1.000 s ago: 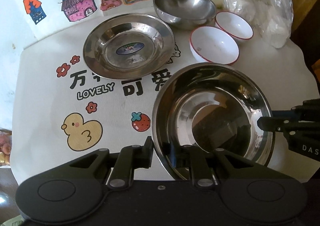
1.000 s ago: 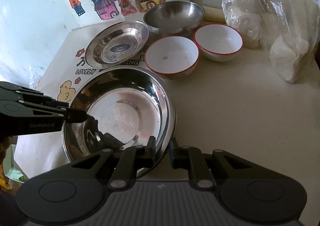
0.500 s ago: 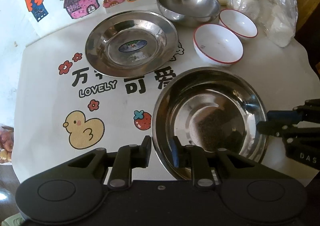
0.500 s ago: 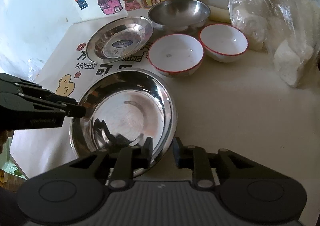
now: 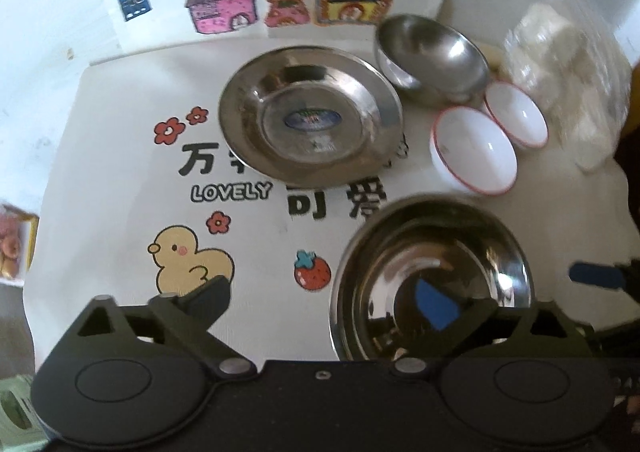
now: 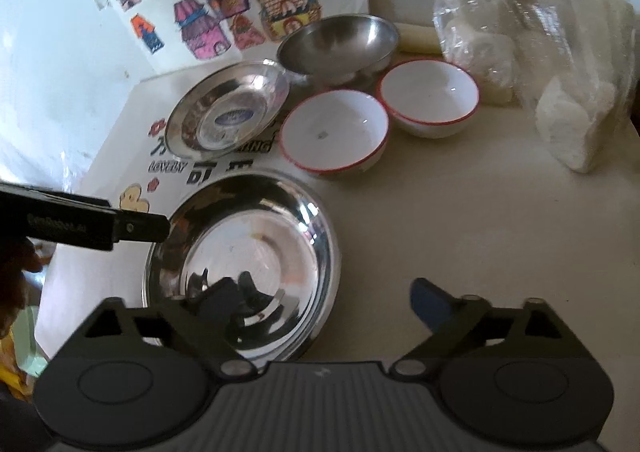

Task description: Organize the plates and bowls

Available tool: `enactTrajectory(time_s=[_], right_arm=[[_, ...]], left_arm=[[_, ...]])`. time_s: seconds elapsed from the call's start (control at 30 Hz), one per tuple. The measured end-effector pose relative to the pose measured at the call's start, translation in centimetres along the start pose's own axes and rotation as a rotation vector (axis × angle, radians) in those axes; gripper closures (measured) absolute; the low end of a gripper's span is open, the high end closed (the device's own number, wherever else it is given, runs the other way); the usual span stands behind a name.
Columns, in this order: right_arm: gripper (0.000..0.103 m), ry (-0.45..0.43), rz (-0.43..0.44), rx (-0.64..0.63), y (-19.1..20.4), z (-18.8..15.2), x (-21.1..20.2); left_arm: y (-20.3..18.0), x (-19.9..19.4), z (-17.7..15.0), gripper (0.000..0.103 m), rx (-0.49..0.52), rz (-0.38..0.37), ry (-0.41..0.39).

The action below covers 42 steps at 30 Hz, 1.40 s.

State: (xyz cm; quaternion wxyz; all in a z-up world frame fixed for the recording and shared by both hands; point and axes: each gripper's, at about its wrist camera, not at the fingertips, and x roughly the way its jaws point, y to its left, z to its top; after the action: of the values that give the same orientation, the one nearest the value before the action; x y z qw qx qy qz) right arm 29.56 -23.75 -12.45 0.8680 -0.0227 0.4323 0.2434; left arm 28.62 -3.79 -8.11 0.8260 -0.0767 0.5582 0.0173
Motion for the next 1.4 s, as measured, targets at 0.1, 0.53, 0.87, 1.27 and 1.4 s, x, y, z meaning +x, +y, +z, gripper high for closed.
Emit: enactTrajectory(time_s=[0.1, 0.53, 0.87, 1.27, 1.4], right_arm=[[0.0, -0.022, 0.001, 0.024, -0.8, 0.0, -0.1], [0.0, -0.134, 0.068, 0.047, -2.5, 1.2, -0.7], [0.0, -0.187, 0.164, -0.046, 0.8, 3.8, 0.6], [0.0, -0.142, 0.301, 0.078, 5.5, 6.7, 3.5], [0.0, -0.137, 0.295, 0.144, 6.6, 7.1, 4.9]], left_arm=[[0.4, 0.1, 1.0, 0.001, -0.055, -0.026, -0.008], [0.4, 0.5, 3.7, 0.001, -0.133, 0.031, -0.076], [4.7, 0.5, 5.9, 0.001, -0.126, 0.117, -0.131], [8.2, 4.8, 10.7, 0.001, 0.13, 0.065, -0.076], [8.1, 5.9, 12.2, 0.001, 0.258, 0.057, -0.068]])
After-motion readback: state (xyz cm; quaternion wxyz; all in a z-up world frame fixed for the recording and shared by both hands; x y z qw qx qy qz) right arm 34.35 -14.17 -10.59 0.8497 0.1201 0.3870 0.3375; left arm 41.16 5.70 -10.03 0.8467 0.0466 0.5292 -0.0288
